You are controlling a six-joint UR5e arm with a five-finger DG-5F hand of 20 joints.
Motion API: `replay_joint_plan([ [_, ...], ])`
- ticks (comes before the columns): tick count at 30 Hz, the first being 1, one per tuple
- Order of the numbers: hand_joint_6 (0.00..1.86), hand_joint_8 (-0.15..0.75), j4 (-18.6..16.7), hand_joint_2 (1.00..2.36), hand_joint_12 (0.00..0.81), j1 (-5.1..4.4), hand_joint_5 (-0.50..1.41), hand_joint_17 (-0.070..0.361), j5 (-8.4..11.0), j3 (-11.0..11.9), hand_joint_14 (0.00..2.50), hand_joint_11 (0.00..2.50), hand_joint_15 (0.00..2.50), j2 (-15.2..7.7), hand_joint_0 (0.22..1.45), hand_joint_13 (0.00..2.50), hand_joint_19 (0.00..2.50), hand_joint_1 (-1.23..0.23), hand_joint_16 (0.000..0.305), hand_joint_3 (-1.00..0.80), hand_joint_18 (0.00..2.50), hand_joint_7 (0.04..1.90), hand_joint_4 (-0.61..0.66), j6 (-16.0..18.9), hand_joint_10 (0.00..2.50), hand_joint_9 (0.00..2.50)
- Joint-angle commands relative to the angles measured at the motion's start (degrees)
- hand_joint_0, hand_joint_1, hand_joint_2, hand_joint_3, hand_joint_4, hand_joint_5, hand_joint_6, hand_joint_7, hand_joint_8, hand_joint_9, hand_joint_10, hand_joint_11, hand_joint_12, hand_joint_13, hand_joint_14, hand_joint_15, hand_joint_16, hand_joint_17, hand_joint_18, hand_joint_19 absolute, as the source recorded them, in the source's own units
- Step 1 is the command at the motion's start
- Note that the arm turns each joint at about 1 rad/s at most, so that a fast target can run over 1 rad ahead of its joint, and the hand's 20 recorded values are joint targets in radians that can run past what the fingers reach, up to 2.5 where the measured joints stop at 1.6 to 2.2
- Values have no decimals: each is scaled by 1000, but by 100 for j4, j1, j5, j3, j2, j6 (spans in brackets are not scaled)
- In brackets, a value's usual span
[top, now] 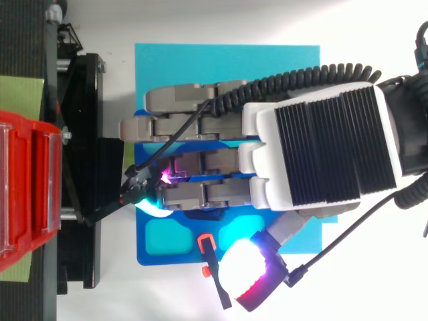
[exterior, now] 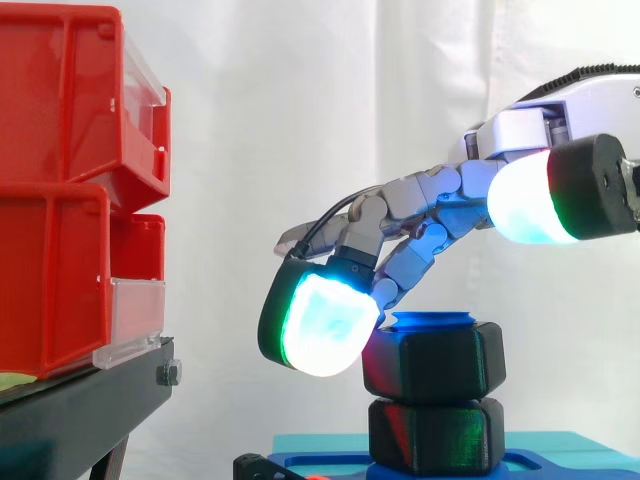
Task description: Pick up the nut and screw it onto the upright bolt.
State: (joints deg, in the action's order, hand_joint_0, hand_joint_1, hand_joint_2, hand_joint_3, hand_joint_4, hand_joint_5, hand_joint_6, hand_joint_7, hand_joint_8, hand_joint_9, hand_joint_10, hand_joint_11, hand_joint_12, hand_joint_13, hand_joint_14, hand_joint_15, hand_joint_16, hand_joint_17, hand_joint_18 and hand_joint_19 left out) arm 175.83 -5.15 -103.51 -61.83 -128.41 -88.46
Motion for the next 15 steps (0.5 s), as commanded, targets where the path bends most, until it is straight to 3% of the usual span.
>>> replay_joint_plan([
  [1, 503, 174, 4, 1000, 293, 31, 0, 77, -29, -4, 0, 0, 0, 0, 510, 147, 0, -66, 34, -500, 0, 1296, 159, -22, 0, 297],
  [15, 501, 219, -57, 1000, 238, 181, 50, 43, -240, 5, 0, 0, 0, 0, 526, 466, 0, -195, 19, -500, 49, 1495, 125, -180, 0, 710],
])
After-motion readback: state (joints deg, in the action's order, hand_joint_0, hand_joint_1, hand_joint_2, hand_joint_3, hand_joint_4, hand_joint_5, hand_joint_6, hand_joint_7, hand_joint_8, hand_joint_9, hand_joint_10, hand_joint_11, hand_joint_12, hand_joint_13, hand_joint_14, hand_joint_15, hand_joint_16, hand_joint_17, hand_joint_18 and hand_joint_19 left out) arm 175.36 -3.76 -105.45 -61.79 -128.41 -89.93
